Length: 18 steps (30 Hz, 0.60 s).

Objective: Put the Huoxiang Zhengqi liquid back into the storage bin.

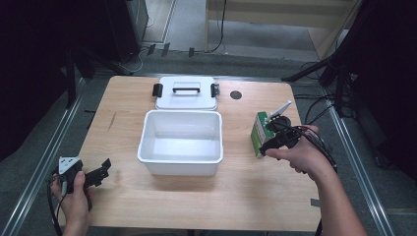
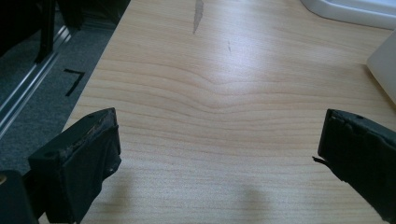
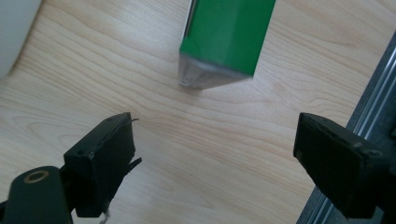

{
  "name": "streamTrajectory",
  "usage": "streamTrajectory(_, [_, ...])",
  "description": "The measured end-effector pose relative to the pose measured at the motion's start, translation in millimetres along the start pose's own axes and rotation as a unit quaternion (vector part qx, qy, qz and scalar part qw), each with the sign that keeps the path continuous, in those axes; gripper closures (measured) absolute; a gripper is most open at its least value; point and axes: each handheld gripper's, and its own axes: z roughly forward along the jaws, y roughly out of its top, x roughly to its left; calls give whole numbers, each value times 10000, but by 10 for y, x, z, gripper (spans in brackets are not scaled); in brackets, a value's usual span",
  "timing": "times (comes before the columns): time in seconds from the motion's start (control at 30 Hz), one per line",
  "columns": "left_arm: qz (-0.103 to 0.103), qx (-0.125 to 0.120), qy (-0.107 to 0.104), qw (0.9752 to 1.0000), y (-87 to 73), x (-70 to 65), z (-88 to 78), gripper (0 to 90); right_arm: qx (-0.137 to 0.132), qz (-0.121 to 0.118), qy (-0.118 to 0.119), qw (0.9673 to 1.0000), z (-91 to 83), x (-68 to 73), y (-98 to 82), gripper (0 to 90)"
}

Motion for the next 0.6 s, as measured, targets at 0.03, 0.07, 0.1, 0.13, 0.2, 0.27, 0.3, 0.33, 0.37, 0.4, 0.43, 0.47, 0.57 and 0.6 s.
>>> streamTrajectory(0.03, [-1, 3, -1, 10000, 0, 1, 0, 0, 0, 0, 0, 10000, 0, 0, 0, 129])
streamTrajectory(0.07, [-9, 3, -3, 10000, 1, 1, 1, 0, 203, 56, 151, 9997, -9, -19, 79, 133])
streamTrajectory(0.1, [-10, 5, 3, 10000, 1, 2, 2, 0, 286, 45, 198, 9994, -9, -26, 113, 134])
streamTrajectory(0.13, [-10, 5, 3, 10000, 1, 2, 2, 0, 364, 65, 227, 9991, -8, -29, 147, 135])
streamTrajectory(0.2, [-7, 18, 21, 10000, 2, -1, 3, 0, 462, 110, 218, 9986, -12, -26, 214, 158])
streamTrajectory(0.27, [-7, 31, 29, 10000, 3, -2, 4, 0, 576, 139, 143, 9981, -8, -6, 276, 159])
streamTrajectory(0.3, [-5, 45, 33, 10000, 5, -2, 4, 0, 625, 173, 63, 9979, -3, 1, 306, 165])
streamTrajectory(0.33, [-6, 46, 31, 10000, 5, -3, 5, 0, 670, 212, 15, 9975, -1, 7, 337, 168])
streamTrajectory(0.37, [-6, 46, 31, 10000, 5, -3, 5, 0, 685, 208, -3, 9974, 4, 7, 366, 169])
streamTrajectory(0.4, [-2, 48, 31, 10000, 5, -2, 5, 0, 685, 208, -3, 9974, 4, 7, 366, 169])
streamTrajectory(0.43, [-4, 48, 33, 10000, 5, -3, 5, 0, 699, 254, 1, 9972, 6, 7, 396, 172])
streamTrajectory(0.47, [-4, 53, 36, 10000, 5, -2, 6, 0, 749, 308, -1, 9967, 10, -1, 455, 172])
streamTrajectory(0.57, [-13, 54, 42, 10000, 6, -3, 7, 0, 777, 436, 18, 9960, 18, -30, 543, 201])
streamTrajectory(0.6, [-17, 54, 44, 10000, 6, -4, 8, 0, 776, 447, 53, 9960, 22, -36, 570, 219])
